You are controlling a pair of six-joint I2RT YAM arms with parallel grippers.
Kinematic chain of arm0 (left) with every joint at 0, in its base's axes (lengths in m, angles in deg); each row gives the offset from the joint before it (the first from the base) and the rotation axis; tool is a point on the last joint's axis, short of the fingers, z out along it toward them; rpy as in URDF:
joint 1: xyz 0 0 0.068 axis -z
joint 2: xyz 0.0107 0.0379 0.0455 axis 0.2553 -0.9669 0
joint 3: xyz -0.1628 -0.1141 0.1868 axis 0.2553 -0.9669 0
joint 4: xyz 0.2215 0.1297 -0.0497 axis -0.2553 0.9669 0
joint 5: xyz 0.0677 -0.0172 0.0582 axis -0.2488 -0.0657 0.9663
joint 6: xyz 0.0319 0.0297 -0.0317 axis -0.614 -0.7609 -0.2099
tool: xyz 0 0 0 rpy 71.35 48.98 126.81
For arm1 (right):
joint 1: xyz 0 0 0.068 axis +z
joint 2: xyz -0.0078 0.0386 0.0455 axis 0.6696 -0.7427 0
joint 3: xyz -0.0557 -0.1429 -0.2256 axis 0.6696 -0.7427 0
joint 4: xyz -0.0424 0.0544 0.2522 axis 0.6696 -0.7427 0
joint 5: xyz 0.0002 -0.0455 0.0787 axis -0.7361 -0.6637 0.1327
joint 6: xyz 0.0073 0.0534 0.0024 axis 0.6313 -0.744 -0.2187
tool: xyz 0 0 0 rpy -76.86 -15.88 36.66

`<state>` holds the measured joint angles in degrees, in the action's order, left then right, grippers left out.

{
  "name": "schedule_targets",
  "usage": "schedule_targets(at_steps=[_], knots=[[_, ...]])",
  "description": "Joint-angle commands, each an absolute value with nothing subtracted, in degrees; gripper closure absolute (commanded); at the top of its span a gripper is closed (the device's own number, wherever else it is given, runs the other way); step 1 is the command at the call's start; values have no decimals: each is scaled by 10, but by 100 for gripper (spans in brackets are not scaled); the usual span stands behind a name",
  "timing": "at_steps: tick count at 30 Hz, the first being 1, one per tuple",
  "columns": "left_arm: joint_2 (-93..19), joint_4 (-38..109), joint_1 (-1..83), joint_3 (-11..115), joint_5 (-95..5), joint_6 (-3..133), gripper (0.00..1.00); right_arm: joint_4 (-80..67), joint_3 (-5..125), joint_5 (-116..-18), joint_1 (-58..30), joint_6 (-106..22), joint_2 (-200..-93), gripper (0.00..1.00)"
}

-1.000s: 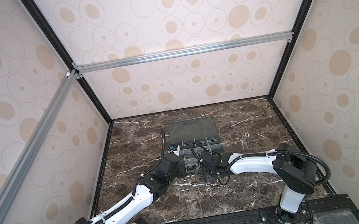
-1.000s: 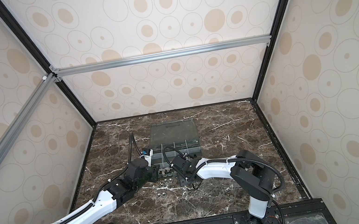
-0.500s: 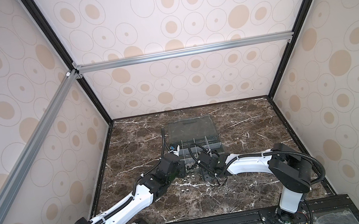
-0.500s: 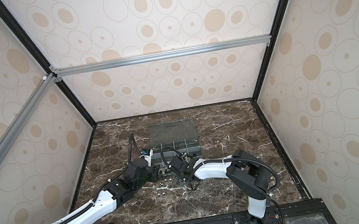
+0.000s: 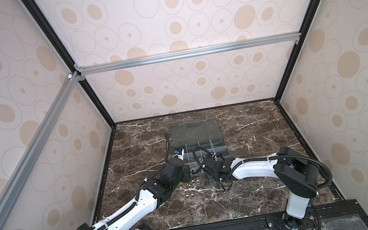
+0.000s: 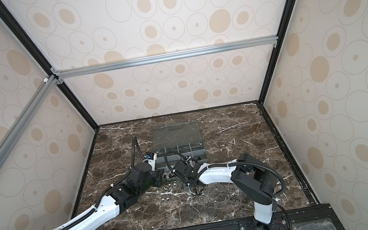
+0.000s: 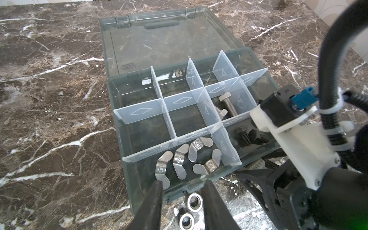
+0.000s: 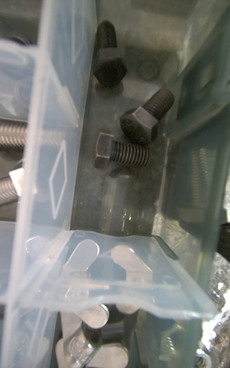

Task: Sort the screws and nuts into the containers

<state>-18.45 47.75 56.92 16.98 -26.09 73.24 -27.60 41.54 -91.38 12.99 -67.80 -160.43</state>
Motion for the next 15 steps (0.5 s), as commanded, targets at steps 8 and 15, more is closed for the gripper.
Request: schedule_targets(at_steps=[8, 15], knots=[[-175, 468, 562, 167, -261, 742, 65, -301, 405, -903, 156, -663, -1533, 61], [-157, 472, 563, 164, -261, 745, 65, -330, 492, -972, 137, -569, -1496, 61]])
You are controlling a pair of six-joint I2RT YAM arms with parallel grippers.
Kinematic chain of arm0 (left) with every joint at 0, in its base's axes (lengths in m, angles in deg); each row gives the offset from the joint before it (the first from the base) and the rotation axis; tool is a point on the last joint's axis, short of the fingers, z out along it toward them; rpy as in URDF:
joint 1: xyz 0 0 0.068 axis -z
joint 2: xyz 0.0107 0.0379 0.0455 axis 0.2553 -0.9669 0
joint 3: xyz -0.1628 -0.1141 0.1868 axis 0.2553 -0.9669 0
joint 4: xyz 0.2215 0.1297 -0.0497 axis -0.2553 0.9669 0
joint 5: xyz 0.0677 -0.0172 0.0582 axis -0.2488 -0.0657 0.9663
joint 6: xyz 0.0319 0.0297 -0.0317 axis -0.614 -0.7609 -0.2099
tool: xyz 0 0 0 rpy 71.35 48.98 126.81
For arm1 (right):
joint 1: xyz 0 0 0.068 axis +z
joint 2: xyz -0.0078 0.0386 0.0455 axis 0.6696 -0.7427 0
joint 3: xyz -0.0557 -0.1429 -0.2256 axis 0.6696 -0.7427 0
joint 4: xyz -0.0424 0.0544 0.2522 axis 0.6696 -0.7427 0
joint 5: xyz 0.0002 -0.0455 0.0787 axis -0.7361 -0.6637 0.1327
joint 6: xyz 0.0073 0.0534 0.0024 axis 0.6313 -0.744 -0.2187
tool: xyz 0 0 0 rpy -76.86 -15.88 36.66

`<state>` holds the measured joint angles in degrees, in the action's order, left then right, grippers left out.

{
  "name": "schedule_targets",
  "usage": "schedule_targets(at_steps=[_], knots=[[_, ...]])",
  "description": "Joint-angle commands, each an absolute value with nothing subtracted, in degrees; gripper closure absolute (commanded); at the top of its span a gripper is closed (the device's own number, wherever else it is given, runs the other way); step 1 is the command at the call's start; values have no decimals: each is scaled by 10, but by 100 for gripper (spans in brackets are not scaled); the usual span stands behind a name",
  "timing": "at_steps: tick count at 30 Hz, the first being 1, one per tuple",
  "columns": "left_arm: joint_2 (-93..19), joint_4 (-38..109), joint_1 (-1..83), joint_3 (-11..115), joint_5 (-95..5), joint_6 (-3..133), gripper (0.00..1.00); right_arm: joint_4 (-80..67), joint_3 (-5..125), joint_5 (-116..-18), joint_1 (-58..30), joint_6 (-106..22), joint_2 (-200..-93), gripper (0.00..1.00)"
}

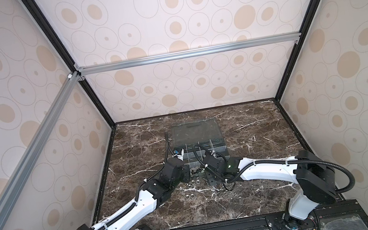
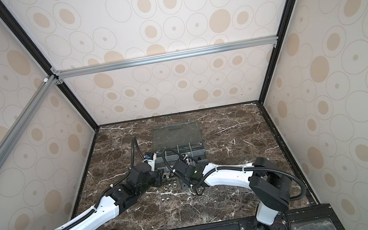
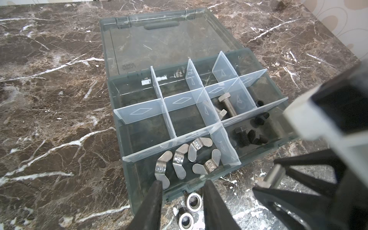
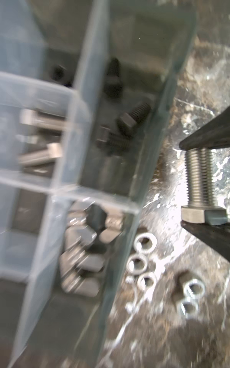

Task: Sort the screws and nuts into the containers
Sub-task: 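Carry the silver bolt with the right gripper into the silver-bolt compartment and release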

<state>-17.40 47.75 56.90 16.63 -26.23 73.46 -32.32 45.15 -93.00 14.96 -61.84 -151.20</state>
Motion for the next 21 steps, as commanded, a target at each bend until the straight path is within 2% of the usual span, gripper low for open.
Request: schedule_targets(at_steps=[1, 10, 19, 21], knots=[[-153, 471, 562, 163, -263, 746, 65, -327, 505, -968, 124, -557, -1498, 61], [-110, 471, 562, 138, -274, 776, 64, -326, 602, -925, 37, -515, -1589, 60], [-84, 461, 562, 116, -287, 795, 63, -332, 637, -906, 22, -516, -1659, 59], [-85, 463, 563, 115, -288, 796, 63, -336, 639, -904, 22, -519, -1664, 54]])
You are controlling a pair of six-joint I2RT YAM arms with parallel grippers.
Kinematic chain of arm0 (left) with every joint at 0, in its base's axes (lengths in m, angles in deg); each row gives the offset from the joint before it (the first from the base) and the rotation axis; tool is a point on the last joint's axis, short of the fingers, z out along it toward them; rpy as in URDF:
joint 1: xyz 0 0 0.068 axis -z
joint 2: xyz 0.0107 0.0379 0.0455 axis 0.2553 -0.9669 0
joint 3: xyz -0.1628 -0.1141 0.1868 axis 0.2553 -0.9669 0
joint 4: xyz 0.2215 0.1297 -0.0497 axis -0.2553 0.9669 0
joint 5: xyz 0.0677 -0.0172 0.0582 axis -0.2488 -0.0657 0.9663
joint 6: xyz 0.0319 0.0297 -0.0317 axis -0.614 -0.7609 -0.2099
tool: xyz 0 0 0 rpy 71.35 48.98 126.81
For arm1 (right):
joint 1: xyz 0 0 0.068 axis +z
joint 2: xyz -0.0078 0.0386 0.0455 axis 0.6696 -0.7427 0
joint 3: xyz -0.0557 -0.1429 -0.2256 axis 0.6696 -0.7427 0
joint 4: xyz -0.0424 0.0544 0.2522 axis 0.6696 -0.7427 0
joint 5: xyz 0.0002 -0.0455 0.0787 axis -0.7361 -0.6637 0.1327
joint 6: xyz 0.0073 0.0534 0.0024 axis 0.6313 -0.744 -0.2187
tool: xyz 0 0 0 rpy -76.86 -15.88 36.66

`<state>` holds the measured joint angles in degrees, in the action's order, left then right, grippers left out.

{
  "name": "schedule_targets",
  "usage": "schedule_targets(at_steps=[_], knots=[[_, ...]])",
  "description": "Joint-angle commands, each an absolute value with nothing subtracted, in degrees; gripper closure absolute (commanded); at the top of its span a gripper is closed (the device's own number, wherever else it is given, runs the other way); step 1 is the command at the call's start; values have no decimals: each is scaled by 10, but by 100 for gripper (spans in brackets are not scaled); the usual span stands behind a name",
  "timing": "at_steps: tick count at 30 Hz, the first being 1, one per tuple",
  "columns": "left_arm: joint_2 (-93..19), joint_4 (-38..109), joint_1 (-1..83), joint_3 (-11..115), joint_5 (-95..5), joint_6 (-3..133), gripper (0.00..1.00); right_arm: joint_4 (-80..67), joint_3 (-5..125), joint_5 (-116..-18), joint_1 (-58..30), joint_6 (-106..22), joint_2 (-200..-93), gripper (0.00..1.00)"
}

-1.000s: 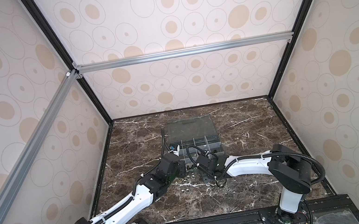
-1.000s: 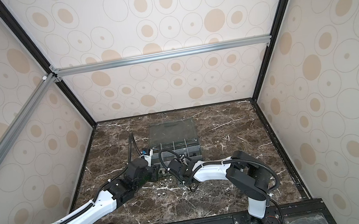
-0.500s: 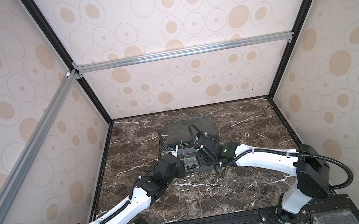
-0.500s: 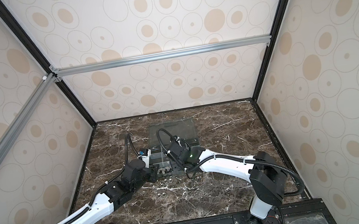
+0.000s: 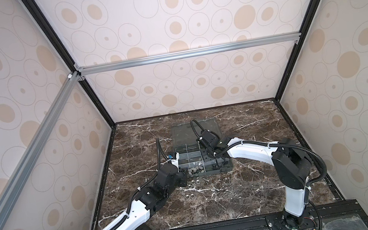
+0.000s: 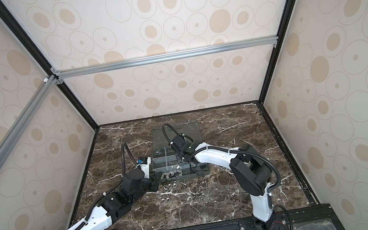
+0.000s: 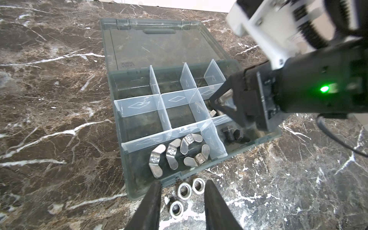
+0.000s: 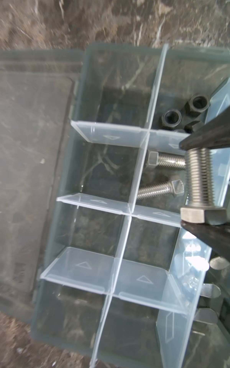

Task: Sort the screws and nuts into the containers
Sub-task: 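Carry the silver bolt with the right gripper into the silver-bolt compartment and release, then withdraw the right gripper while the left gripper moves over the silver hex nuts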

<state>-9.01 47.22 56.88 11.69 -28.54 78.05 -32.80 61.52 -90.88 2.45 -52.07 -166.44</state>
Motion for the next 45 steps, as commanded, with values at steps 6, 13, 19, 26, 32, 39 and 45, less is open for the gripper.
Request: schedule_targets(at_steps=[6, 13, 19, 26, 32, 39, 45], knots=[[-82, 463, 563, 111, -290, 800, 63, -339, 638, -908, 21, -523, -1658, 35], [-81, 462, 563, 111, -292, 803, 63, -340, 634, -914, 21, -522, -1639, 34], [-81, 463, 562, 109, -293, 806, 63, -333, 617, -910, 21, -530, -1621, 34], [-79, 467, 562, 108, -295, 811, 62, -333, 599, -907, 21, -536, -1595, 34], [-71, 477, 562, 103, -295, 821, 62, -324, 571, -900, 21, -543, -1567, 34], [-58, 486, 562, 93, -290, 830, 61, -328, 554, -892, 21, -549, -1546, 34], [-60, 488, 562, 82, -292, 840, 61, -336, 531, -882, 21, -554, -1516, 35]])
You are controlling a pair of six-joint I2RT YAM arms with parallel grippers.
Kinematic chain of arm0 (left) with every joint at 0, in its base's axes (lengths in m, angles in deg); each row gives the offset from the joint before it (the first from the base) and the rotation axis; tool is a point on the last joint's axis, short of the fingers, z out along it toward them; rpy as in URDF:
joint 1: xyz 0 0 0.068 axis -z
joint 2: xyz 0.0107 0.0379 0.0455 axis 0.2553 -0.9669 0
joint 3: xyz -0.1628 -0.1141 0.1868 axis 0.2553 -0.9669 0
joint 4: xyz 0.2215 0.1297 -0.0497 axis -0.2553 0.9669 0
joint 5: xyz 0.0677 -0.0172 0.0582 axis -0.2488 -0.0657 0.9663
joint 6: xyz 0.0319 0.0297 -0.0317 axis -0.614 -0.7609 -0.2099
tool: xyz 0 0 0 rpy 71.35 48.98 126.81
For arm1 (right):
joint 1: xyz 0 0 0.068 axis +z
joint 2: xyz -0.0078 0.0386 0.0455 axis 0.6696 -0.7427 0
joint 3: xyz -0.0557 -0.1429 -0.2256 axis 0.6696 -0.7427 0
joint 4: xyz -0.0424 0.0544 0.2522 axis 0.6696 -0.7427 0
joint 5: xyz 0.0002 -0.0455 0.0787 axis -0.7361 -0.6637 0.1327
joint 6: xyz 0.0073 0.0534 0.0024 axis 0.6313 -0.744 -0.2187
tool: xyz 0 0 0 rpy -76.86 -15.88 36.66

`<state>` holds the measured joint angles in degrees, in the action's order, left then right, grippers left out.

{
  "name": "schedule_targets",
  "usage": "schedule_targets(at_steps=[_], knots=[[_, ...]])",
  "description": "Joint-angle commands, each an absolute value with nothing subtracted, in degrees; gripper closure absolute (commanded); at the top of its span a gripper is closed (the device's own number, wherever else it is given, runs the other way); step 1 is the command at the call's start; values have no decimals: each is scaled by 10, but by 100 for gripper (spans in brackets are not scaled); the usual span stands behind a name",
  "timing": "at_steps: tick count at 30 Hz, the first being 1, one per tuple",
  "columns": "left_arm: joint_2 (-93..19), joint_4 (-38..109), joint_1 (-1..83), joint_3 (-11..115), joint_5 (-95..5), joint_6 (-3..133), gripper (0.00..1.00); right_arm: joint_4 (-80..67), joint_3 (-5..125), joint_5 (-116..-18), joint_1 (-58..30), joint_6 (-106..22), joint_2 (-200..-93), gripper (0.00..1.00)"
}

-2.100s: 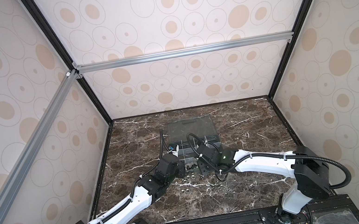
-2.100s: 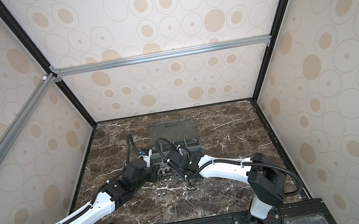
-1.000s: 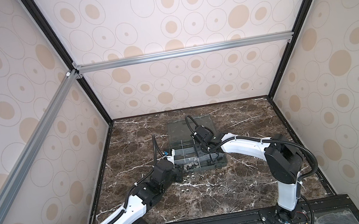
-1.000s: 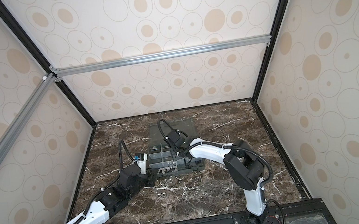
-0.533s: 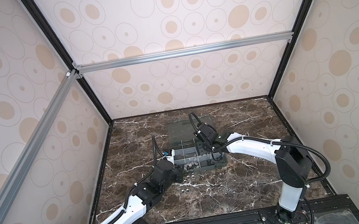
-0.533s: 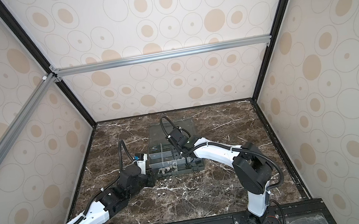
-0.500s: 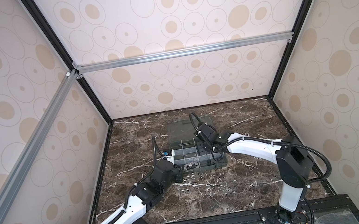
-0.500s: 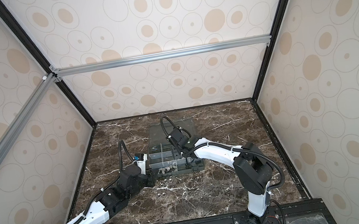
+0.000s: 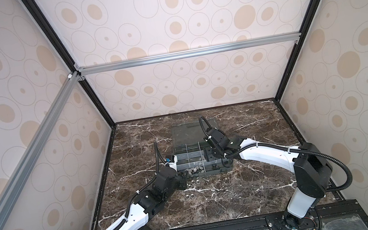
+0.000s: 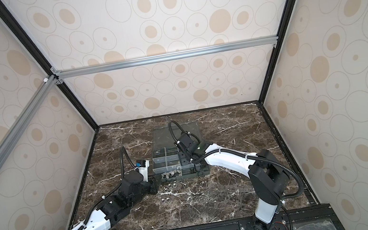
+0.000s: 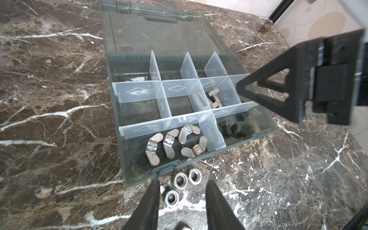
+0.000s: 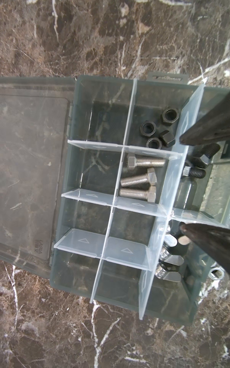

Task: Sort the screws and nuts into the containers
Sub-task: 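Withdraw the right gripper while the left gripper moves over the silver hex nuts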

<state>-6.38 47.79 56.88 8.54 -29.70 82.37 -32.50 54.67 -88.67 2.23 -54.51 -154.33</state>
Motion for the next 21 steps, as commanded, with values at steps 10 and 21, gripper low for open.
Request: schedule_targets(at_steps=[10, 21], knots=[[-77, 491, 562, 69, -297, 855, 61, -341, 459, -880, 21, -577, -1456, 35], [-100, 468, 562, 52, -316, 869, 61, -355, 406, -891, 23, -610, -1408, 35]])
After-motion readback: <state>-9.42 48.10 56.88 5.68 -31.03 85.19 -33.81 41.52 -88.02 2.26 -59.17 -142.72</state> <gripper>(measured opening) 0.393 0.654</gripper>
